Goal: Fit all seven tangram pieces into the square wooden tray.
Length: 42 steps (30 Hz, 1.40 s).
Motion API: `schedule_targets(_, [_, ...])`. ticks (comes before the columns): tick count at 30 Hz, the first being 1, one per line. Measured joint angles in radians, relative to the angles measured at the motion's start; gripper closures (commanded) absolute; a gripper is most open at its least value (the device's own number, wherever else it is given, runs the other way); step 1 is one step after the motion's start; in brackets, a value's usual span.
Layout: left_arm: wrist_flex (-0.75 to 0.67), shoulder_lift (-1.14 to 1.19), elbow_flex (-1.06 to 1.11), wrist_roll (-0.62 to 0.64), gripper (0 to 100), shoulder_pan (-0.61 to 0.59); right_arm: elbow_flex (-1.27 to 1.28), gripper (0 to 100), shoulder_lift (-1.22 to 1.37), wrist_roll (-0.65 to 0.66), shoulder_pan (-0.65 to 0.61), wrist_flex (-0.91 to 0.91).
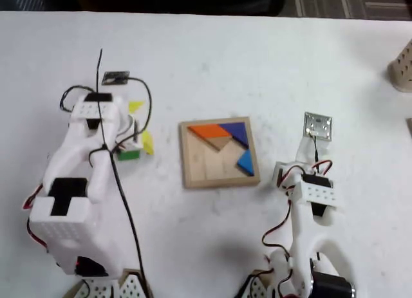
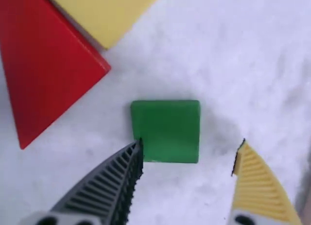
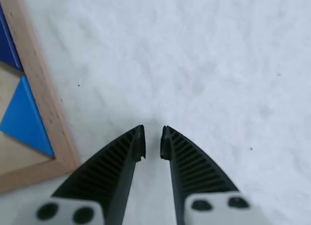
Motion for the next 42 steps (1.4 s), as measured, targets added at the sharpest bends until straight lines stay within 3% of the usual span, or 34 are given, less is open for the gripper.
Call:
schedule_targets(15, [-0.074, -0.018, 0.044, -0.002, 68, -0.026, 0.000, 93.7, 0.000, 0.000, 0.000, 0.000])
schedule_targets(23, [-0.075, -0.018, 0.044, -0.002, 77, -0.020, 0.000, 93.7, 0.000, 0.000, 0.002, 0.000])
schedule_targets(32, [-0.097, -0.018, 0.044, 0.017, 67, -0.003, 0.000, 93.7, 0.000, 0.000, 0.002, 0.000])
schedule_targets(42, [-0.097, -0.018, 0.044, 0.106, 67, -0.003, 0.000, 93.7, 0.000, 0.000, 0.002, 0.000])
